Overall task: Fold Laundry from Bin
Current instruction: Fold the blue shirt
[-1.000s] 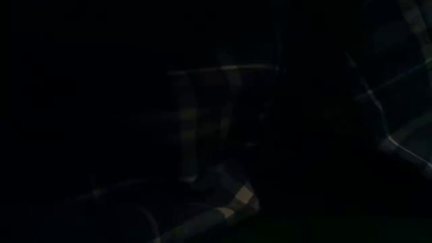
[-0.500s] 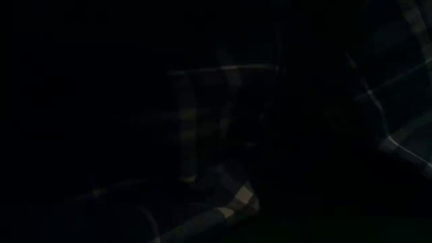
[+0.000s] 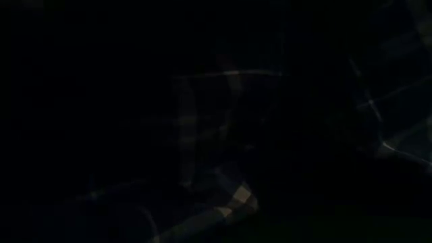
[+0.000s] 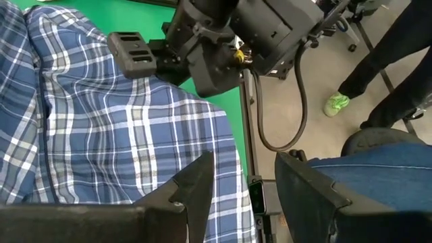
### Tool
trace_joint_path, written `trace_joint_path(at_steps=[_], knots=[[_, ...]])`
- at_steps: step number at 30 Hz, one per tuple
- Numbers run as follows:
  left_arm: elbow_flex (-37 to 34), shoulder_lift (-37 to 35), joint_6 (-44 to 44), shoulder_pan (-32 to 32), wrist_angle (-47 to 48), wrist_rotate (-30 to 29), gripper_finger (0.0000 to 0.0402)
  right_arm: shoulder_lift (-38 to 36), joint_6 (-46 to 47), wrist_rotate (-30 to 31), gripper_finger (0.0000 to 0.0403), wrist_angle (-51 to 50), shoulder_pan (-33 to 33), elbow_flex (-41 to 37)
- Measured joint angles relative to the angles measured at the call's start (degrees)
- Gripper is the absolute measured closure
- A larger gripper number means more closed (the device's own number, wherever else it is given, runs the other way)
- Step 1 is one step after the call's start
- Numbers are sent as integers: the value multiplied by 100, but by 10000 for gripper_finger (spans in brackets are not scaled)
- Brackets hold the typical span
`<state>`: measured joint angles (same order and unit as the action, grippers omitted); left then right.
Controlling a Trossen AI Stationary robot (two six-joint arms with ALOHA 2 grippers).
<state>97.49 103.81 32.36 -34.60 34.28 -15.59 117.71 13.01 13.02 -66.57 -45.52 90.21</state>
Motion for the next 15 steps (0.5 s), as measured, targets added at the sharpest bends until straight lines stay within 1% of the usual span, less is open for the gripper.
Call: trace_joint_path(at_steps=[4, 6, 8, 11, 15], knots=[[0, 1, 0, -8, 0, 1, 250, 0, -2, -594, 288, -2, 22, 1], [0, 0, 0, -10, -2, 2, 250, 0, -5, -749, 288, -2, 14, 2], [0, 0, 0, -10, -1, 1, 250, 0, -3, -718, 288, -1, 5, 2], [0, 0, 0, -8, -2, 0, 250, 0, -10, -515, 288, 5, 16, -1], [0, 2, 0, -10, 0, 0, 250, -3, -133, -307, 288, 66, 61, -165]])
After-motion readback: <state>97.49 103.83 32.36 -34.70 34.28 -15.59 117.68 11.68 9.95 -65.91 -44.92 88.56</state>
